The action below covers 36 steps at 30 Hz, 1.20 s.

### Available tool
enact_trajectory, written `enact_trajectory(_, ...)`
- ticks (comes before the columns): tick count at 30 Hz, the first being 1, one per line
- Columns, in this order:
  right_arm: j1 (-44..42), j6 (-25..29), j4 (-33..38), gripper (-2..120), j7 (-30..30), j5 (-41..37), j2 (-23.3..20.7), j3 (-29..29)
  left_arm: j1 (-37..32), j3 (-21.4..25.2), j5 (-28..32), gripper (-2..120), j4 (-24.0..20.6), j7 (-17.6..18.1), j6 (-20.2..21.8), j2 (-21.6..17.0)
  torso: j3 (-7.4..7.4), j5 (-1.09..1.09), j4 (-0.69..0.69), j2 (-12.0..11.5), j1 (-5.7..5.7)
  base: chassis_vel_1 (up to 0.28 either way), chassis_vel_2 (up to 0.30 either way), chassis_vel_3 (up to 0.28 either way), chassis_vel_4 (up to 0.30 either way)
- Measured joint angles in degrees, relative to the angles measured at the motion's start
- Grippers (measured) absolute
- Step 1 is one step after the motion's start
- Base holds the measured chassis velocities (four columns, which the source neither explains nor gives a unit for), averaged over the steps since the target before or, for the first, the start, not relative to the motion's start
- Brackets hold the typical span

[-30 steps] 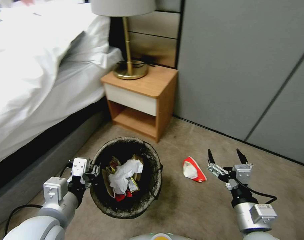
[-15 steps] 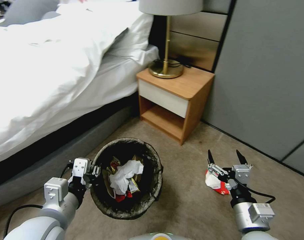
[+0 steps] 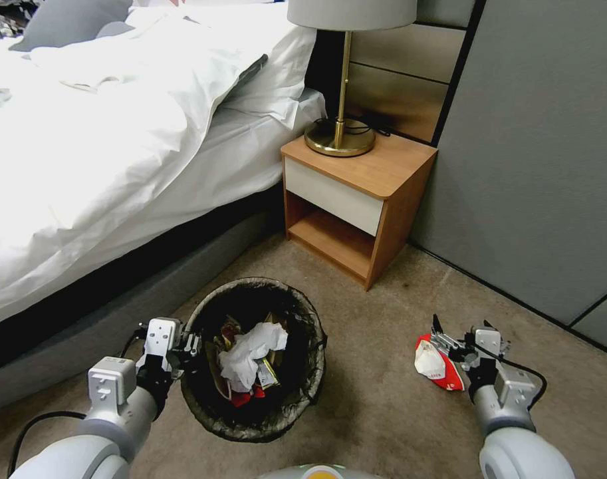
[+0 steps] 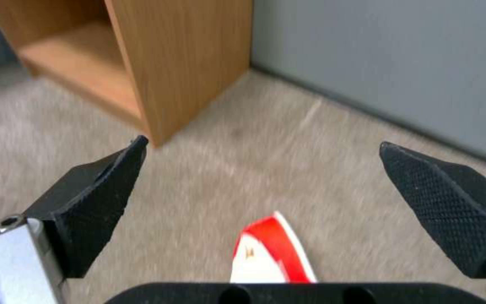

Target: Pick up the trash bin, then pick up the garbage from the floor and place it into the trash bin.

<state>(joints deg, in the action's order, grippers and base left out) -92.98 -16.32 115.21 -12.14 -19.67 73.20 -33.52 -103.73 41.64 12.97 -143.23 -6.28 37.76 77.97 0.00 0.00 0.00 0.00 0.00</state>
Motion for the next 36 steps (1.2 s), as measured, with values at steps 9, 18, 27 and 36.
enact_trajectory(9,6.19,-3.81,-11.12,100,6.94,-2.6,-1.07,-1.54,-0.41,0.1,0.36,1,0.0,0.19,0.18,-0.3,0.0,0.0,0.0,0.0,0.0,0.0,0.0,0.0,0.0)
enact_trajectory(18,11.08,-7.37,-18.92,100,9.75,-6.24,-1.83,0.43,-0.96,0.01,0.32,1,0.0,0.21,0.24,-0.34,0.0,0.0,0.0,0.0,0.0,0.0,0.0,0.0,0.0)
enact_trajectory(27,15.47,-8.58,-26.14,100,9.48,-6.11,-1.19,3.11,-1.62,0.02,0.14,1,0.0,0.23,0.25,-0.39,0.0,0.0,0.0,0.0,0.0,0.0,0.0,0.0,0.0)
enact_trajectory(36,21.06,-6.05,-35.77,100,7.24,-2.45,0.07,5.36,-2.29,0.29,-0.15,1,0.0,0.23,0.25,-0.7,0.0,0.0,-0.01,0.0,0.0,0.0,0.0,0.0,0.0)
